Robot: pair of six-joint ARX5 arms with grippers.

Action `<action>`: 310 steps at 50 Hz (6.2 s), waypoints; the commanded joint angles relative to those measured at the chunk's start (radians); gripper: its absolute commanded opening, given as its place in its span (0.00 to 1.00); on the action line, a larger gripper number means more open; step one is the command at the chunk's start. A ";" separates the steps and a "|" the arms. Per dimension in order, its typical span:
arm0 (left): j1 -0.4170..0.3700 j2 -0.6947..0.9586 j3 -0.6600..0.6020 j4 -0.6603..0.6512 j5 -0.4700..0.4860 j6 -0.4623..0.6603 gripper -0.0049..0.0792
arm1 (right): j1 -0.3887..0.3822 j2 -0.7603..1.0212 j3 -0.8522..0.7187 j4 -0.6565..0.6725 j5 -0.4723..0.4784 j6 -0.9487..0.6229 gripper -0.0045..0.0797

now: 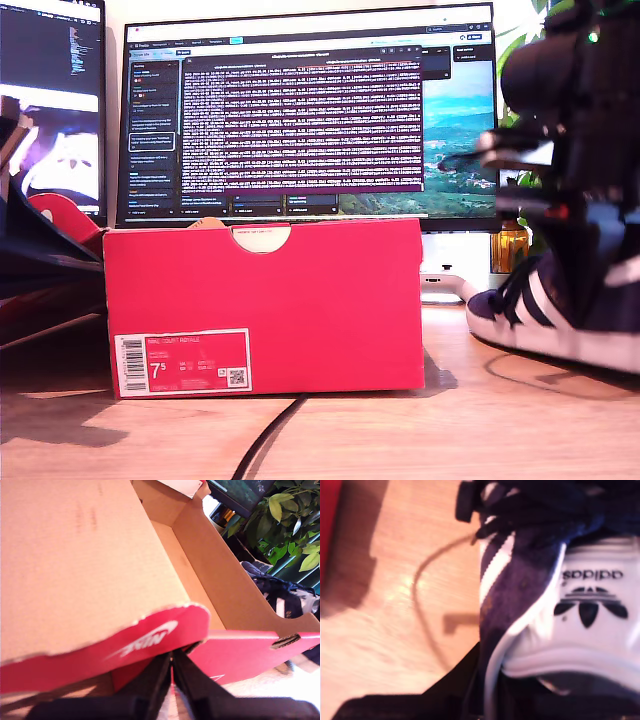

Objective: Pack the blue shoes by picking the first shoe and placing it inside the red shoebox, left side, then picking and rotating the second shoe and placing it in the shoebox

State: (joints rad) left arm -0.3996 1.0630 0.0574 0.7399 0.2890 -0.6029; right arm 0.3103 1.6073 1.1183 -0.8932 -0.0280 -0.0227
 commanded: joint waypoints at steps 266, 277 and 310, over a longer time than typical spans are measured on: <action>-0.003 0.005 -0.019 -0.046 0.043 0.002 0.03 | 0.385 0.377 0.758 -0.080 -0.225 0.399 0.52; -0.003 0.005 -0.019 -0.067 0.043 0.002 0.04 | 0.319 0.372 0.813 -0.253 -0.162 0.509 0.52; -0.003 0.005 -0.019 -0.256 0.043 0.002 0.04 | 0.124 0.334 0.813 -0.472 0.419 1.043 0.75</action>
State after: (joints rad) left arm -0.3996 1.0630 0.0574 0.4839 0.3317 -0.6106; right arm 0.4599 1.9877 1.9278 -1.3628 0.3828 1.0080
